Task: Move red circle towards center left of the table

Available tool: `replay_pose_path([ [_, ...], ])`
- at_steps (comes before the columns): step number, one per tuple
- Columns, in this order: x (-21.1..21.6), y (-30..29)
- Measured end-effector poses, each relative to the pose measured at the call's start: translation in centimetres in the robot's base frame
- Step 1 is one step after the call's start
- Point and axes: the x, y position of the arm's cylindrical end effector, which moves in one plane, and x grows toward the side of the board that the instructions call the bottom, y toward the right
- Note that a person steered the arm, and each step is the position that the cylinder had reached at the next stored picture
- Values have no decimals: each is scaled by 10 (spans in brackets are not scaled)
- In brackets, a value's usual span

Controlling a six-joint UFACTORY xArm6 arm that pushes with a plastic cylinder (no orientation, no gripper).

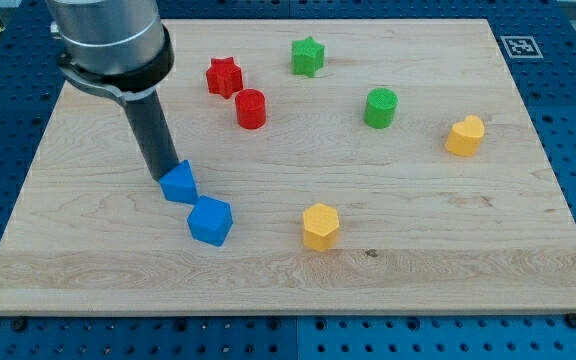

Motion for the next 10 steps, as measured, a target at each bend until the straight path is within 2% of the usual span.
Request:
replay_pose_path([
  [2,5,15],
  [3,-24,15],
  [5,-26,15],
  [7,-43,73],
  [10,-43,130],
])
